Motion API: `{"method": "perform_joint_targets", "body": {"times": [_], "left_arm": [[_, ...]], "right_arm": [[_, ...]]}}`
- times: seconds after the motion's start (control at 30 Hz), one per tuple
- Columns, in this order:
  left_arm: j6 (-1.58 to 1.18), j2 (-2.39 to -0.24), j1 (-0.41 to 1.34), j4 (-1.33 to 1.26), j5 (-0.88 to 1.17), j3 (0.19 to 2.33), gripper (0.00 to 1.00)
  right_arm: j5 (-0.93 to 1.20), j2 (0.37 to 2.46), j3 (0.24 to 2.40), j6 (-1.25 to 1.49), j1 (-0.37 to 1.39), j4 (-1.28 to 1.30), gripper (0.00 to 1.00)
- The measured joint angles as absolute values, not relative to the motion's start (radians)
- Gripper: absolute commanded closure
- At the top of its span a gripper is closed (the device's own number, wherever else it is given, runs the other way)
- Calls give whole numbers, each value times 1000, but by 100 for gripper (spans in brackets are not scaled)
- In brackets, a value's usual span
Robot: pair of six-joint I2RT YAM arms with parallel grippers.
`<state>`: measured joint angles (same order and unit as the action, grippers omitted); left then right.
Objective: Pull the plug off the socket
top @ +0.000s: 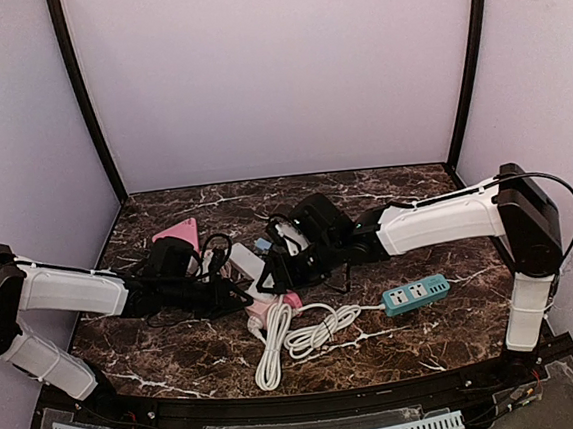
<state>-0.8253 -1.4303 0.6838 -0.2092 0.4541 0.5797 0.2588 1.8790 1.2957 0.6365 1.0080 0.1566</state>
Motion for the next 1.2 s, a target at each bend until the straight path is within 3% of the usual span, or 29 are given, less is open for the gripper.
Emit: {"method": "perform_joint_targets", "body": {"times": [1.2], "left_arm": [[-828, -1430, 684, -216, 455, 575, 68]], "right_arm": [[226, 1855, 1367, 622, 1101, 121, 35]]}}
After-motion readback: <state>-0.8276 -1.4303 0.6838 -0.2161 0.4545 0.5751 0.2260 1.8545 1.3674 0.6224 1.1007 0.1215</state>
